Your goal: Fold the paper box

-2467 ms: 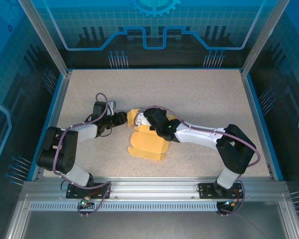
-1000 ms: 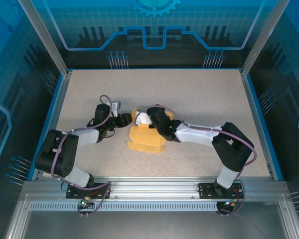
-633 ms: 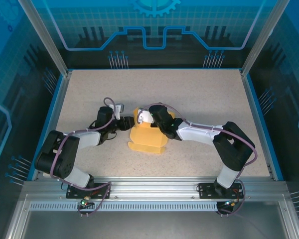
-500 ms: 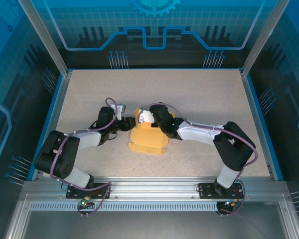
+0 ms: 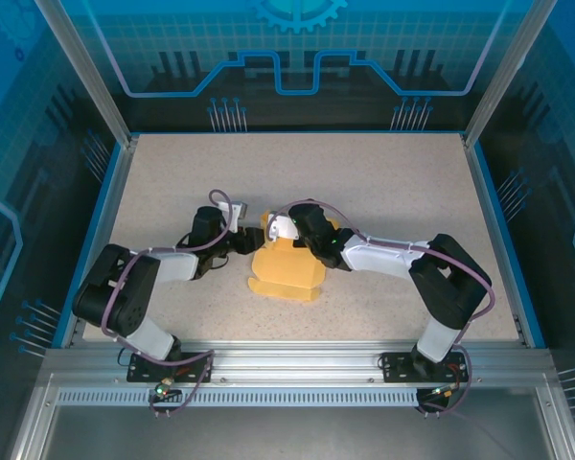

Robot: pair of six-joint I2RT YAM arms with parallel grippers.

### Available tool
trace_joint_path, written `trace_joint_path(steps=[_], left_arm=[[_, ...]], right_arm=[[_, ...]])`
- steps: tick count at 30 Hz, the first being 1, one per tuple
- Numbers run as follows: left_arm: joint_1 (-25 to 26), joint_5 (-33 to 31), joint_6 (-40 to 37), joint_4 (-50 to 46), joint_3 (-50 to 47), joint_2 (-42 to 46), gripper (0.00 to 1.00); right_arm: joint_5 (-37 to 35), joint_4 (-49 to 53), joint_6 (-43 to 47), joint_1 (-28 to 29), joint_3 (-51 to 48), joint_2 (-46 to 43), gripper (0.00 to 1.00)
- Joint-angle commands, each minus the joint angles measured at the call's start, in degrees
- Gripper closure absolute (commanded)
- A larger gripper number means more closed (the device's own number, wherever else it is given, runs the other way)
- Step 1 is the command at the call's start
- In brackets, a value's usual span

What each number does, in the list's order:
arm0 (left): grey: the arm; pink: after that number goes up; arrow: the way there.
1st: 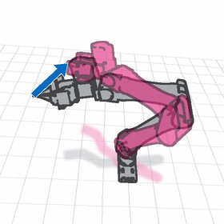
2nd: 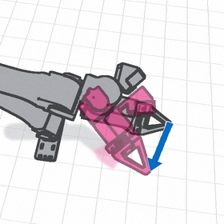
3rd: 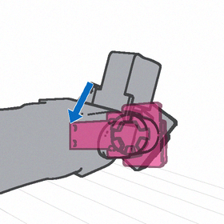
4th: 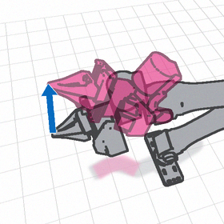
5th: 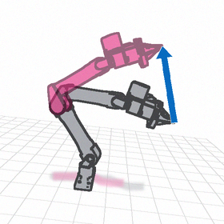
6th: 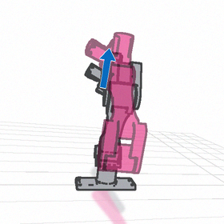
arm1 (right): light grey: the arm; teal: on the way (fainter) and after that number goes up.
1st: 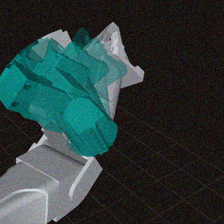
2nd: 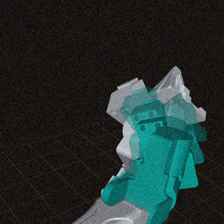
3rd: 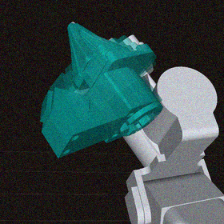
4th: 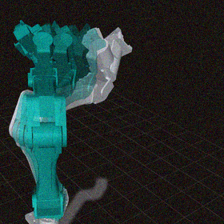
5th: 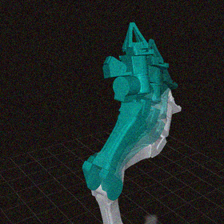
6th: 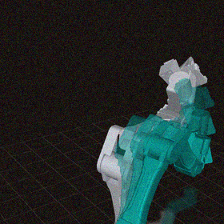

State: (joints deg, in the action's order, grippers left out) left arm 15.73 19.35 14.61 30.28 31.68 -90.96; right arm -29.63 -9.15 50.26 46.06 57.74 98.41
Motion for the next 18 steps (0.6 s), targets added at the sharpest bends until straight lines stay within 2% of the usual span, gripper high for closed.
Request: trace_joint_path(steps=[1, 14, 18], left_arm=[[0.62, 1.28, -2.02, 3.80, 0.85, -1.28, 0.46], [0.72, 0.16, -2.48, 8.91, 1.29, -3.83, 0.42], [0.71, -0.63, -2.11, 10.34, 1.38, -4.12, 0.35]], right_arm=[[-0.61, -1.93, 1.75, -0.37, -0.87, 0.90, 1.00], [0.00, -2.21, 1.93, -0.27, -1.42, 0.47, 1.00], [0.54, -1.50, 1.60, -0.37, -1.35, 0.38, 1.00]])
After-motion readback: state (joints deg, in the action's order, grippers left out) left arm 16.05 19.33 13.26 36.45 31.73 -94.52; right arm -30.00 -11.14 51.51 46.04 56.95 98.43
